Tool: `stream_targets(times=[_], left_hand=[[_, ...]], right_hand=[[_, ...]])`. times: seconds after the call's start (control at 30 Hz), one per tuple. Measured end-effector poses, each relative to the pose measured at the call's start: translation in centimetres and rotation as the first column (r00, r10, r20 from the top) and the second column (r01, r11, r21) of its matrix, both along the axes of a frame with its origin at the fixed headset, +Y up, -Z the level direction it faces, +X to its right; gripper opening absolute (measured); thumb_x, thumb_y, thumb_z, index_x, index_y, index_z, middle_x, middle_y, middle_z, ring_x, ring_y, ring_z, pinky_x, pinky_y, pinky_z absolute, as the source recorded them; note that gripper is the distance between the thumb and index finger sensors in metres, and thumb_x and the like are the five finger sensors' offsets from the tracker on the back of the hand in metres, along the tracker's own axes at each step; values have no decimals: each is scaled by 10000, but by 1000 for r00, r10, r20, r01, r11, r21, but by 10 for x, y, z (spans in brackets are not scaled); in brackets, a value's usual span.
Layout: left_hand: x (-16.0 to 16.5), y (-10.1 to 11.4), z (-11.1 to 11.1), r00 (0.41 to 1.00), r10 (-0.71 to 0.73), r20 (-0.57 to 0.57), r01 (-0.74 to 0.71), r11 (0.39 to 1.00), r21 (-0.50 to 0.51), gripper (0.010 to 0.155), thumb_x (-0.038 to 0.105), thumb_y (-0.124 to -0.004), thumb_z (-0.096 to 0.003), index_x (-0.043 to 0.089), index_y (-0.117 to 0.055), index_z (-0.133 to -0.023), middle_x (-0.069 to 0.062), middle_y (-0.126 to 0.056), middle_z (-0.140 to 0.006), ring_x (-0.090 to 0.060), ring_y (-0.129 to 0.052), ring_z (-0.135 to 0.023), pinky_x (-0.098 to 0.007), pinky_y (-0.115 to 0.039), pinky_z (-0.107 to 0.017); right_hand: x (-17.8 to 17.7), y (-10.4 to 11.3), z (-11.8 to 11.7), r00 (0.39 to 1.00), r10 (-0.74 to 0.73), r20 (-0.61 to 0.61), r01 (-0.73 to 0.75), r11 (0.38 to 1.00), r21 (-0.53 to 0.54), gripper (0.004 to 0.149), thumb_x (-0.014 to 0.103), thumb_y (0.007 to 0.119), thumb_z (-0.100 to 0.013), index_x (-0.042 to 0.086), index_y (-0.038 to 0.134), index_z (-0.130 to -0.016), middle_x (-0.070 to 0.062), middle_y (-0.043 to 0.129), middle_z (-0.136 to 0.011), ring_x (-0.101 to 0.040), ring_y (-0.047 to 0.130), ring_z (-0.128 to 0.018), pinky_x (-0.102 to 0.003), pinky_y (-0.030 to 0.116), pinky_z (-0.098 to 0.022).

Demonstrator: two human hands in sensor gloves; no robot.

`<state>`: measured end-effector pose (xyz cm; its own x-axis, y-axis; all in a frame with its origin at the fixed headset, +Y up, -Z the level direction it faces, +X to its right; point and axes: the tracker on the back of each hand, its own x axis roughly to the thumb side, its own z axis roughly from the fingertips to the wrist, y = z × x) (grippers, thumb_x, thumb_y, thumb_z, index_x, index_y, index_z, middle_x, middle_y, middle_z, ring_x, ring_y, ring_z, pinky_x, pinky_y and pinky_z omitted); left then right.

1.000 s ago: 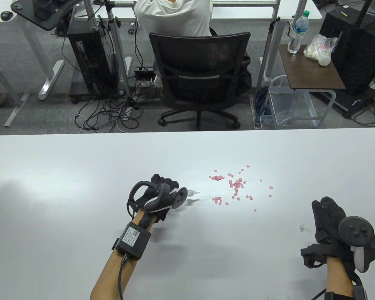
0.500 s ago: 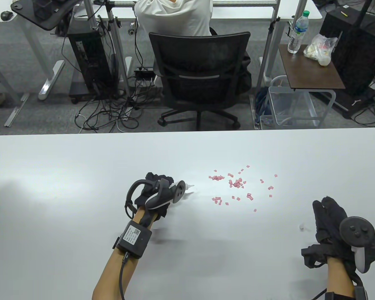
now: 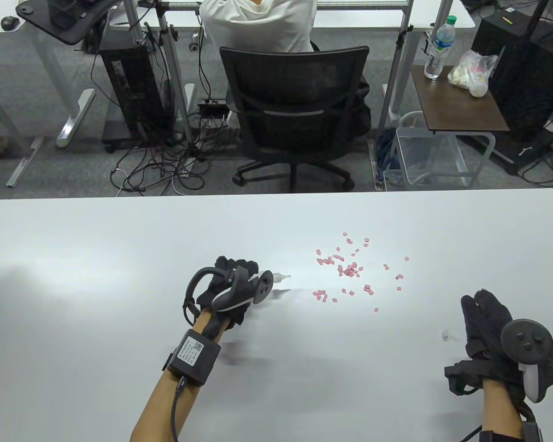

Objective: Squeeze empty conical bottle to blow paper scraps with air puff

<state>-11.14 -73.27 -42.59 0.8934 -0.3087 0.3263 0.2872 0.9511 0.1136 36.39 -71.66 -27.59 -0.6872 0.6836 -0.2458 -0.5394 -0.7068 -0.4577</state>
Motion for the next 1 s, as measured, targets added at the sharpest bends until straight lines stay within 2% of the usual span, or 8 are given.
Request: stream_targets(times=[0.17, 0.3, 0.4, 0.5, 0.57, 0.7, 0.83, 1.0], left_hand=[[1, 3, 6, 997, -60, 38, 57, 997, 59, 622, 412, -1083, -305, 264, -895, -880, 21, -1029, -812, -206, -1077, -719, -438, -730, -757], [-1, 1, 7, 999, -10, 50, 12, 999, -38, 710, 429, -1057, -355, 267, -802, -998, 1, -937, -977, -235, -1008, -867, -482, -664, -790], [1, 3, 10, 997, -45, 64, 40, 996, 79, 634, 414, -1087, -299, 274, -888, -885, 34, -1021, -830, -191, -1075, -737, -435, -735, -754], [0, 2, 7, 999, -25, 39, 26, 999, -29, 682, 420, -1071, -334, 285, -829, -957, 23, -965, -922, -210, -1029, -822, -455, -683, -784], [0, 3, 9, 999, -25, 35, 26, 1000, -10, 722, 450, -1031, -376, 252, -779, -1022, -19, -922, -990, -245, -1004, -864, -490, -658, -786], [2, 3, 9, 996, -83, 24, 82, 996, 40, 631, 436, -1077, -313, 269, -886, -891, 28, -1021, -830, -193, -1076, -728, -430, -728, -761], [2, 2, 9, 1000, -10, -19, 10, 1000, -8, 724, 470, -1026, -382, 235, -783, -1022, -36, -929, -978, -247, -1011, -848, -488, -657, -787], [10, 6, 9, 1000, -15, -2, 15, 994, 106, 667, 447, -1062, -335, 256, -854, -939, 1, -994, -873, -215, -1054, -756, -447, -704, -771]], right_hand=[[-1, 0, 0, 1000, 3, -4, -3, 1000, 4, 631, 480, 707, -589, 52, 722, -1051, -231, 842, -868, -368, 895, -685, -592, 754, -562], [-1, 0, 0, 1000, 6, -5, -6, 1000, 5, 632, 481, 706, -589, 52, 720, -1052, -230, 842, -869, -367, 895, -686, -591, 754, -562], [0, 0, 0, 1000, 0, -3, 0, 1000, 10, 633, 482, 706, -588, 50, 721, -1052, -230, 841, -869, -367, 894, -686, -592, 754, -562], [0, 0, 0, 1000, 0, 0, 0, 1000, 12, 631, 481, 707, -588, 53, 720, -1051, -230, 842, -868, -367, 895, -685, -591, 754, -562], [0, 0, 0, 1000, -2, 0, 2, 1000, 12, 631, 482, 706, -589, 53, 722, -1051, -229, 841, -869, -367, 896, -684, -591, 754, -562], [0, 1, 1, 1000, -7, 2, 7, 1000, 15, 635, 483, 707, -588, 50, 720, -1052, -230, 842, -868, -368, 894, -685, -592, 753, -562], [1, 1, 1, 1000, -11, 5, 11, 1000, 13, 631, 480, 707, -589, 52, 721, -1052, -231, 840, -869, -367, 894, -686, -592, 753, -563], [1, 1, 2, 1000, -11, 5, 11, 1000, 11, 632, 481, 707, -588, 52, 721, -1052, -231, 841, -869, -369, 894, -685, -593, 753, -562]])
